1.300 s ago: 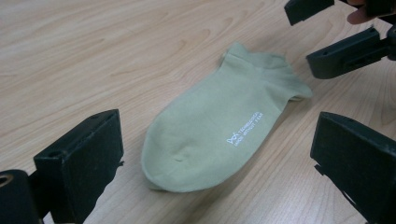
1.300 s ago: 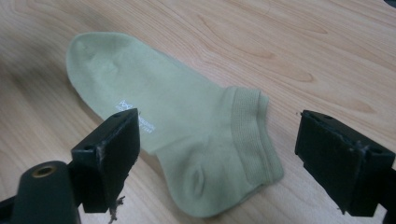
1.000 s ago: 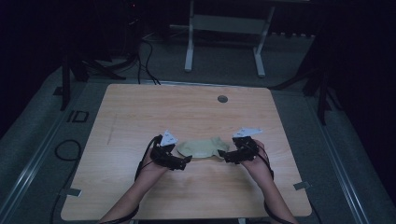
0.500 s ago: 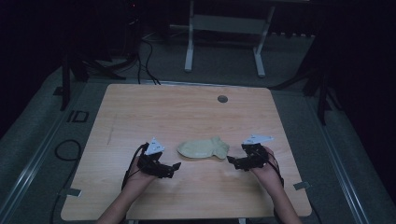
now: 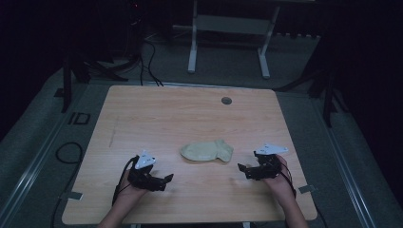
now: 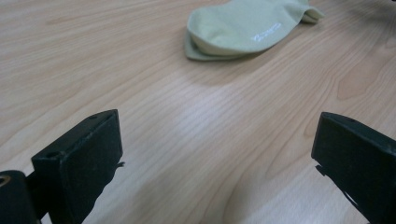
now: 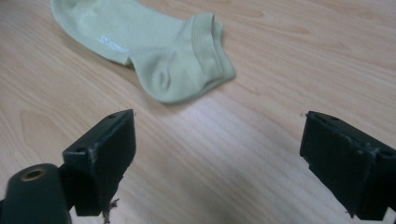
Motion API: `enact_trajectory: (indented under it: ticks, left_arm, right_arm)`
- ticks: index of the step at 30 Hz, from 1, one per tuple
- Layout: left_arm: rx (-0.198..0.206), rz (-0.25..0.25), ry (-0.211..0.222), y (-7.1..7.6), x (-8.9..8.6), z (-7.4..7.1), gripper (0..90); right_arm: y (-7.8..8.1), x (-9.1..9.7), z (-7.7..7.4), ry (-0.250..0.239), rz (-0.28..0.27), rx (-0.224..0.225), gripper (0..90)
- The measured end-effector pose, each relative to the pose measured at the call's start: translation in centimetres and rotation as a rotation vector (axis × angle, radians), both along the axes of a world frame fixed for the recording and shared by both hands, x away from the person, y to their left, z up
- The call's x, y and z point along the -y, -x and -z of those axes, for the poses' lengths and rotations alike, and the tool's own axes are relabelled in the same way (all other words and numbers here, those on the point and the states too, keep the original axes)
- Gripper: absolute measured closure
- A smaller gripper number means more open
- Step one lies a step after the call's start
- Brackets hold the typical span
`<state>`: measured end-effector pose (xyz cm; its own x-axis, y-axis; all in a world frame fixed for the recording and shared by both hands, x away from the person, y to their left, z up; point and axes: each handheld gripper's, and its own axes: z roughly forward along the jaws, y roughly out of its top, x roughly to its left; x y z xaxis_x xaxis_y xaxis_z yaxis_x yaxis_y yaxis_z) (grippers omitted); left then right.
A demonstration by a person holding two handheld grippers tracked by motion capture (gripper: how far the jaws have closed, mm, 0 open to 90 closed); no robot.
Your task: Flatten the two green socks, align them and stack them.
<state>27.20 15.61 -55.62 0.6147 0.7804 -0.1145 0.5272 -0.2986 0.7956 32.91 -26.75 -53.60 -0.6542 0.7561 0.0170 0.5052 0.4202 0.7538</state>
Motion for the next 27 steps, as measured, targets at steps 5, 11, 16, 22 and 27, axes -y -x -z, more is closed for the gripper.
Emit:
enact_trajectory:
  ticks: [5,11,16,22,27]
  left_arm:
    - [-0.001,-0.023,0.002,0.8,-1.3,0.3,2.1]
    - [0.002,-0.054,0.003,1.7,-3.1,0.6,2.1]
    - [0.018,-0.112,0.043,2.2,-4.8,0.8,2.1]
    - [0.022,-0.184,0.022,2.9,-6.3,1.1,2.1]
    - [0.018,-0.250,0.042,3.4,-7.6,1.2,2.1]
  right_arm:
    - [0.5,1.1,0.4,0.019,0.023,-0.003,10.6]
    - [1.1,2.4,0.7,0.009,0.044,-0.005,10.6]
    - [1.8,3.3,0.9,0.012,0.063,-0.009,10.6]
    - [2.4,4.6,1.3,-0.016,0.119,-0.014,10.6]
    - [2.9,5.9,1.7,-0.035,0.179,-0.019,10.6]
